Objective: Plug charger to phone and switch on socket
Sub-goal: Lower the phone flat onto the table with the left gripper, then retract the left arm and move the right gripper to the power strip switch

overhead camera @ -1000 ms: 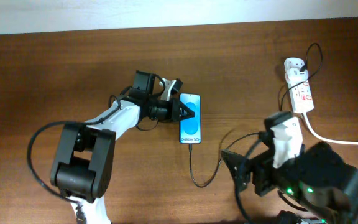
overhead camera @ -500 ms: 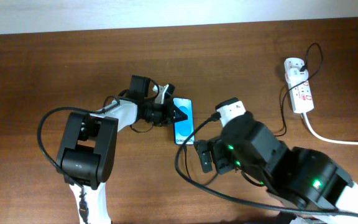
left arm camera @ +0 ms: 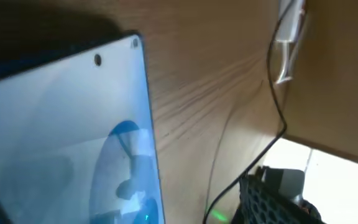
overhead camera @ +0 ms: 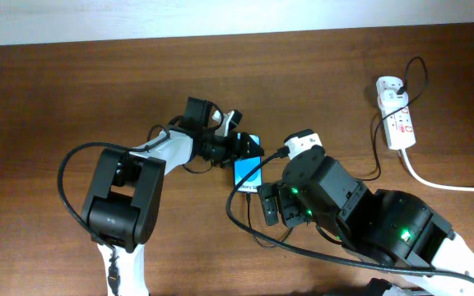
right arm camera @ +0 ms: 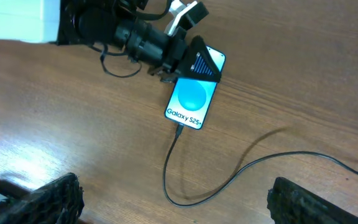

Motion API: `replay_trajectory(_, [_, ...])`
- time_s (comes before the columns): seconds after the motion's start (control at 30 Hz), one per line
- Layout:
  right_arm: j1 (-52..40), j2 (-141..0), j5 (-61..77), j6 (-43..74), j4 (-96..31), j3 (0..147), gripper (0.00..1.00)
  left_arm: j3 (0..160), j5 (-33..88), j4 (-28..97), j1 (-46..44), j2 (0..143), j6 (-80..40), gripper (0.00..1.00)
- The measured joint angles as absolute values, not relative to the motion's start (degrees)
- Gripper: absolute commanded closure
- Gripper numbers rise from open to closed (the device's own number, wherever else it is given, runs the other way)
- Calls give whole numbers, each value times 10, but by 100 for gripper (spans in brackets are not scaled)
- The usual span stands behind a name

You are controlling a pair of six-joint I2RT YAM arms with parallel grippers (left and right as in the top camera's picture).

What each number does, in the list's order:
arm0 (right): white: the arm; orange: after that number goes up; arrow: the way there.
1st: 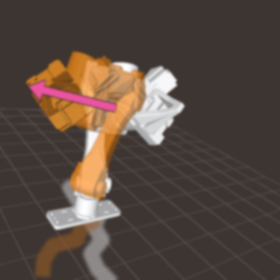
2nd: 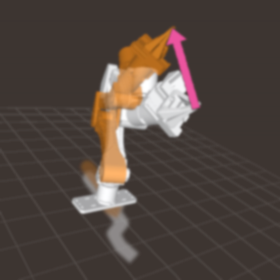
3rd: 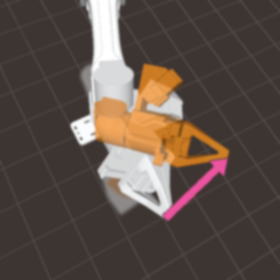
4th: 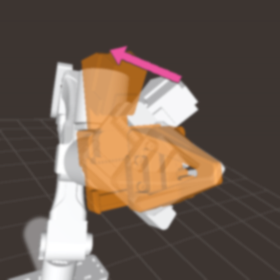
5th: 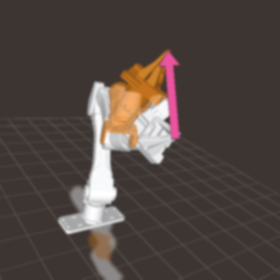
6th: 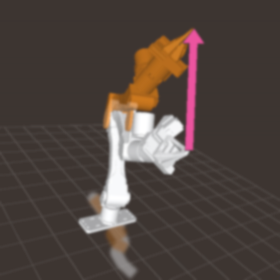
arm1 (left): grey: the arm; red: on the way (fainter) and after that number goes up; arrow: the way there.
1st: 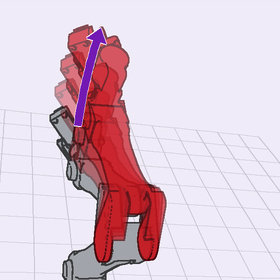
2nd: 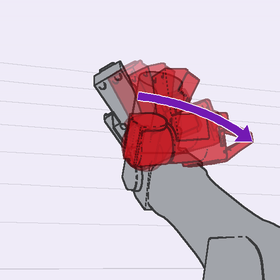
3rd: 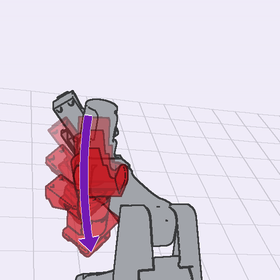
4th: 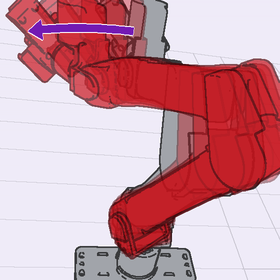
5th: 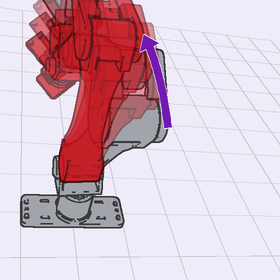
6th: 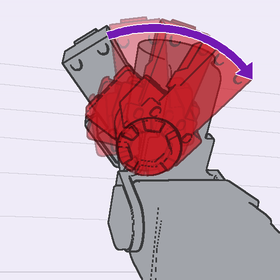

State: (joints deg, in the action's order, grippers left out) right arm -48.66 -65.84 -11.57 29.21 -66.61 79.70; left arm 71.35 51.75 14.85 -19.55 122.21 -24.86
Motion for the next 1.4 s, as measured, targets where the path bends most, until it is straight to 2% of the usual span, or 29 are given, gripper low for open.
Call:
replay_trajectory(0.17, [-487, -658, -116, 309, -667, 797, 2, 767, 448, 319, -197, 1212, -224, 22])
replay_trajectory(0.3, [-487, -658, -116, 326, -667, 797, 2, 805, 392, 396, -198, 1212, -210, 18])
replay_trajectory(0.37, [-487, -659, -116, 334, -667, 797, 2, 817, 363, 406, -198, 1212, -208, 18])
replay_trajectory(0.43, [-487, -659, -116, 351, -662, 797, 2, 822, 349, 403, -201, 1213, -207, 13])
replay_trajectory(0.57, [-487, -660, -116, 386, -625, 797, 2, 834, 324, 374, -220, 1215, -205, 12])
replay_trajectory(0.63, [-487, -663, -116, 390, -625, 797, 1, 837, 317, 370, -228, 1215, -205, 0])
replay_trajectory(0.73, [-487, -674, -123, 393, -594, 797, 2, 844, 308, 370, -231, 1215, -194, 0])
replay_trajectory(0.77, [-487, -677, -126, 393, -584, 797, 9, 845, 306, 371, -230, 1215, -192, 0])
replay_trajectory(0.87, [-487, -681, -133, 395, -576, 797, 41, 856, 295, 400, -223, 1215, -185, 0])
replay_trajectory(1.03, [-452, -685, -157, 411, -618, 797, 78, 939, 253, 506, -196, 1211, -149, 0])
replay_trajectory(1.1, [-390, -686, -168, 423, -672, 797, 94, 968, 222, 535, -189, 1190, -128, 0])
replay_trajectory(1.23, [-237, -688, -178, 462, -728, 797, 96, 999, 141, 508, -172, 1042, -108, 0])
replay_trajectory(1.4, [12, -712, -123, 478, -651, 797, 96, 1022, 10, 517, -164, 877, -102, 0])
